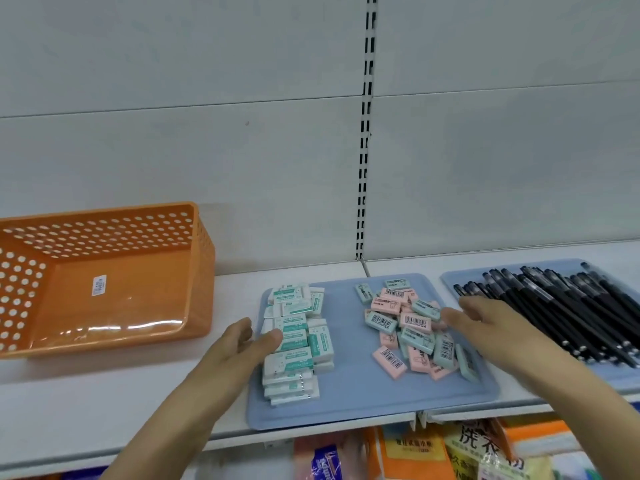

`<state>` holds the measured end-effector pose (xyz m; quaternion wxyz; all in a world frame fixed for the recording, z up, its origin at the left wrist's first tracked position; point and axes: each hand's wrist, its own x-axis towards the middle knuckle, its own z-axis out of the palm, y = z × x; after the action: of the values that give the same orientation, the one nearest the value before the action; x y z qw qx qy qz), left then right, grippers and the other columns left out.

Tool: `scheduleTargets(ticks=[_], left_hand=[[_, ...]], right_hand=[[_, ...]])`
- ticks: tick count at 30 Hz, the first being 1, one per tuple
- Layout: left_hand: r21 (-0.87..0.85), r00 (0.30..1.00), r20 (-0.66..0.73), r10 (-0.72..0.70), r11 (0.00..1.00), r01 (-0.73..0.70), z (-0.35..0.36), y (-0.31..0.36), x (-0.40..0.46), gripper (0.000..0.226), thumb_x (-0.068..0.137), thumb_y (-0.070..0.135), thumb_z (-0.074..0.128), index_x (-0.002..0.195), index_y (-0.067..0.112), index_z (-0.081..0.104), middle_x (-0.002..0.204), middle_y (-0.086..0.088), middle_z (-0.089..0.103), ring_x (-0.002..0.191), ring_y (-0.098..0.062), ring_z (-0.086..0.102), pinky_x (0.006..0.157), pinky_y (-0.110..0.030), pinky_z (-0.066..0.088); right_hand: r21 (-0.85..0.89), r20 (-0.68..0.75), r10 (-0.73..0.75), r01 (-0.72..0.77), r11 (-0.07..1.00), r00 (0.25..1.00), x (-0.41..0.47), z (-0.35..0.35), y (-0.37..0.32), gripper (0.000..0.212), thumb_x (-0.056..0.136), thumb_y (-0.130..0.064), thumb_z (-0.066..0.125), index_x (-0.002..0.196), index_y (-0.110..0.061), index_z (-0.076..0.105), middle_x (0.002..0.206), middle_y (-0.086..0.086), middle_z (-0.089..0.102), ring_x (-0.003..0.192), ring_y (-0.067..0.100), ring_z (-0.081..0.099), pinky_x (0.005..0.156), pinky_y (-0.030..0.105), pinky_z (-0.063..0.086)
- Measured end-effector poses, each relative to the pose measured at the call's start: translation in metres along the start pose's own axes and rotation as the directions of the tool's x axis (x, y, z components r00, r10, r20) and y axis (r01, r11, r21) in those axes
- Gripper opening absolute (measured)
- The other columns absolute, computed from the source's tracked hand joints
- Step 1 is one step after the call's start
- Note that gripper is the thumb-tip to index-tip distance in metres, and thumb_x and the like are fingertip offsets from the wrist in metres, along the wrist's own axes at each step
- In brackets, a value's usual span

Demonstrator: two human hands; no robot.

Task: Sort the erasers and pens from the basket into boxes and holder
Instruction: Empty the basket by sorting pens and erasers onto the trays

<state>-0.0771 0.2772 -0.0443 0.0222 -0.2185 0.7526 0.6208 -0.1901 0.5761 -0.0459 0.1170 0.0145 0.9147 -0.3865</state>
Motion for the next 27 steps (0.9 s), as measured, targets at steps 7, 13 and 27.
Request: scheduleTargets(ticks=[7,13,27], left_hand=[[0.015,0.977,0.029,-0.212,0.977,0.212,-0.009,0.016,0.024,0.053,0.085,0.050,0.066,0.113,0.006,0.064,0.090,-0.006,0.076,0.086,-0.021,0.069,0.074,-0.033,0.053],[0.015,0.976,-0.010,-0.217,0.976,0.217,0.004,0.016,0.026,0.053,0.089,0.058,0.055,0.099,0.008,0.071,0.083,-0.007,0.076,0.082,-0.023,0.068,0.086,-0.037,0.054],[0.004,0.985,-0.173,0.009,1.000,-0.009,0.041,0.003,-0.001,0.063,0.073,0.074,0.052,0.106,0.022,0.062,0.094,0.008,0.074,0.084,-0.006,0.071,0.082,-0.033,0.053]], right_hand=[[0.105,0.003,0.046,-0.046,0.993,0.999,0.002,0.014,-0.010,0.057,0.094,-0.050,0.050,0.120,0.001,0.056,0.103,0.017,0.068,0.090,0.025,0.068,0.092,0.050,0.050],[0.219,-0.032,0.052,-0.044,0.975,0.998,0.001,0.018,-0.005,0.056,0.095,-0.048,0.050,0.107,0.005,0.065,0.092,0.018,0.072,0.081,0.029,0.071,0.085,0.046,0.053],[0.243,-0.143,-0.061,0.095,0.965,0.988,-0.014,0.012,0.008,0.054,0.093,-0.047,0.052,0.141,-0.022,0.045,0.119,0.001,0.060,0.089,0.013,0.064,0.074,0.034,0.052]])
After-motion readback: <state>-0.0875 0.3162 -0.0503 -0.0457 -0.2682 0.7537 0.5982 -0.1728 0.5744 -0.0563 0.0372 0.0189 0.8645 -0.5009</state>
